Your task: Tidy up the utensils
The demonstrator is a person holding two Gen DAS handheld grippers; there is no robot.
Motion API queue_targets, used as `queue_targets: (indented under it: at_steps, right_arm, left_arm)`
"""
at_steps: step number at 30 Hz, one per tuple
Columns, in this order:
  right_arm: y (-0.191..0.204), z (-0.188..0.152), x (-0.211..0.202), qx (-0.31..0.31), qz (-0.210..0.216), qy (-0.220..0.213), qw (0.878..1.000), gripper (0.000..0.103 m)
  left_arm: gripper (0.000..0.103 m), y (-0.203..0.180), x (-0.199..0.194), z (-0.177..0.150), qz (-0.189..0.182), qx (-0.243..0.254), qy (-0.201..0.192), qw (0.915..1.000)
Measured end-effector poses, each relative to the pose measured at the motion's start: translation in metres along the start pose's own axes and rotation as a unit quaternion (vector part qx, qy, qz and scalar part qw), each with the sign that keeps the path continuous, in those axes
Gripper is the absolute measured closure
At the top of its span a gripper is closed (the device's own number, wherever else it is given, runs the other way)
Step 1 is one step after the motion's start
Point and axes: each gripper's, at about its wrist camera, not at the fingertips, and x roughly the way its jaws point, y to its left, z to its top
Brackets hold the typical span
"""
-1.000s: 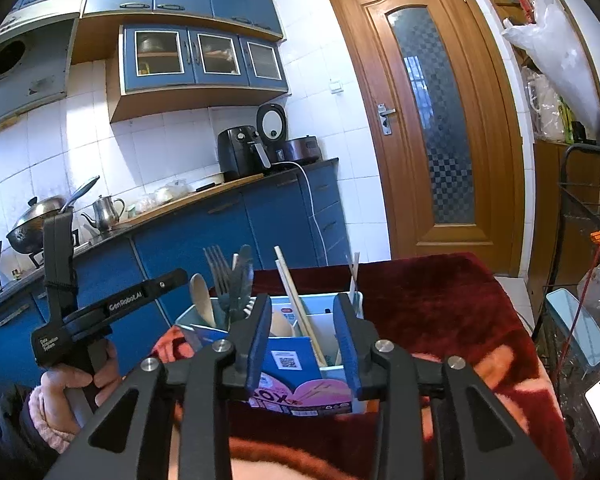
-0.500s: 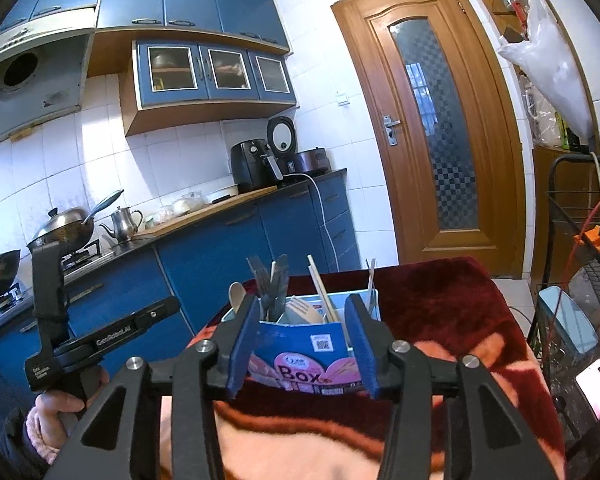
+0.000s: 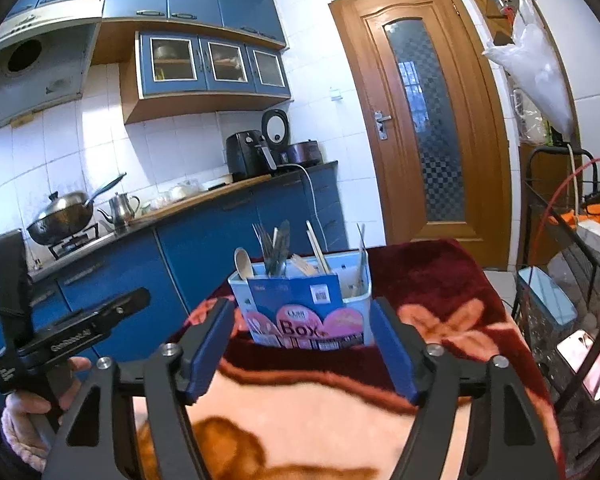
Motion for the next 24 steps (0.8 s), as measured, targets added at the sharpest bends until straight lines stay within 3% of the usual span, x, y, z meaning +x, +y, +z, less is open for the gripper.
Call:
queue_targets:
  at_steps: [13,24]
  right_arm:
    - [-0.012,-0.059,0.006,-0.01,-0.032,0.017,0.999,0.016]
    - [-0.024,-0.084,0.007,-0.024,-0.081,-0.004,0.996,0.01]
  left_arm:
    - [0.025,0.005,0.009,-0.055,0.042,-0.003,0.024,0.9988]
    - [0.025,0.0,0.019,-0.082,0.044,0.004,0.017,0.9989]
